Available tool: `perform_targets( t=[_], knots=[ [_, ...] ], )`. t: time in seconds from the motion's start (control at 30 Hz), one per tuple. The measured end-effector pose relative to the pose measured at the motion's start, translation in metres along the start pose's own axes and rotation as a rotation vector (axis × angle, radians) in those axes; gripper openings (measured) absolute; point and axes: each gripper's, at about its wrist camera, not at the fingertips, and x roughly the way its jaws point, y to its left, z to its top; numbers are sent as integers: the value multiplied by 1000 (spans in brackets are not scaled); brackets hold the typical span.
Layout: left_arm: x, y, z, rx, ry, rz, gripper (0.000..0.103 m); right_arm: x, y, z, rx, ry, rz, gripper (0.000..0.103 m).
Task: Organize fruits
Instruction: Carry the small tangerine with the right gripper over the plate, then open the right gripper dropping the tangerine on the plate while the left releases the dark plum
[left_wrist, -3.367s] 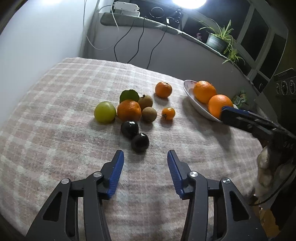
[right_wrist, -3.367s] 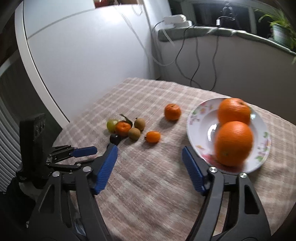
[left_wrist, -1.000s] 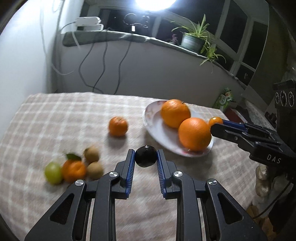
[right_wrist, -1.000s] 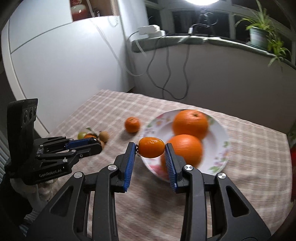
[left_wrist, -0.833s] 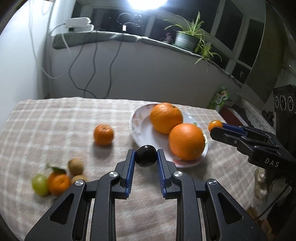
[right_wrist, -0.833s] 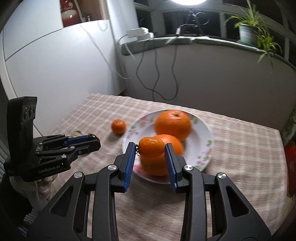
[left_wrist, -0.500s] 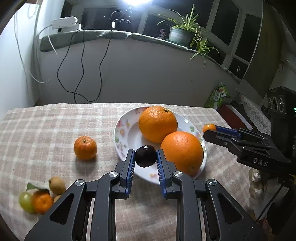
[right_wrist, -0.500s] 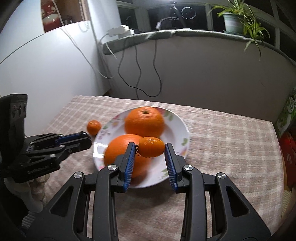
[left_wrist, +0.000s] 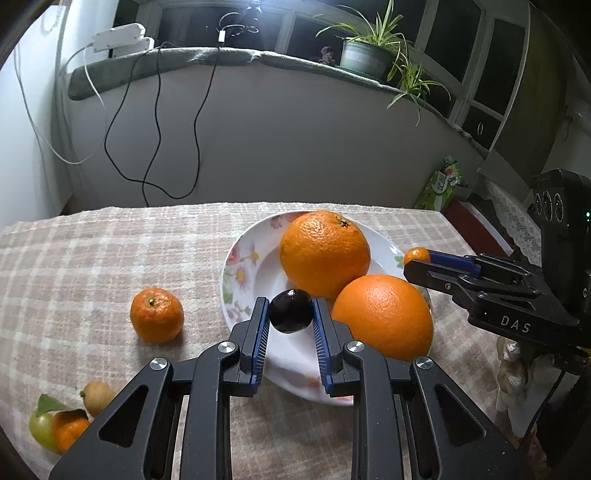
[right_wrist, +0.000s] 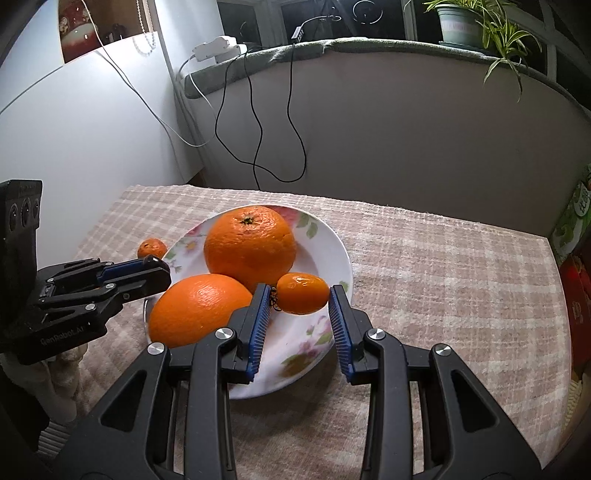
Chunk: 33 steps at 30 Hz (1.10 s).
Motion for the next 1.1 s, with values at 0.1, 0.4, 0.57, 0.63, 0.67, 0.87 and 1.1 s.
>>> perform_targets(
  t=[0.1,0.4,0.57,0.63,0.67,0.87,1.1],
  knots=[
    [3,-1,1,5,4,1,22,4,-2,1,0,5,-1,34],
    [8,-3,1,11,13,3,22,12,-4,1,4,21,2,34],
    [7,-3,2,18,10,7,22,13,-2,1,-2,25,4,34],
    [7,-3,3,21,9,10,22,13,-2,2,-4,26,3,35],
    [6,-3,3,22,9,10,22,13,-1,2,-5,26,1,35],
    [4,-6,3,39,5,18,26,12,0,3,-15,22,-9,39],
    [-1,-9,5,43,-8,22,38,2,-1,5,-19,-3,-25,59]
  ],
)
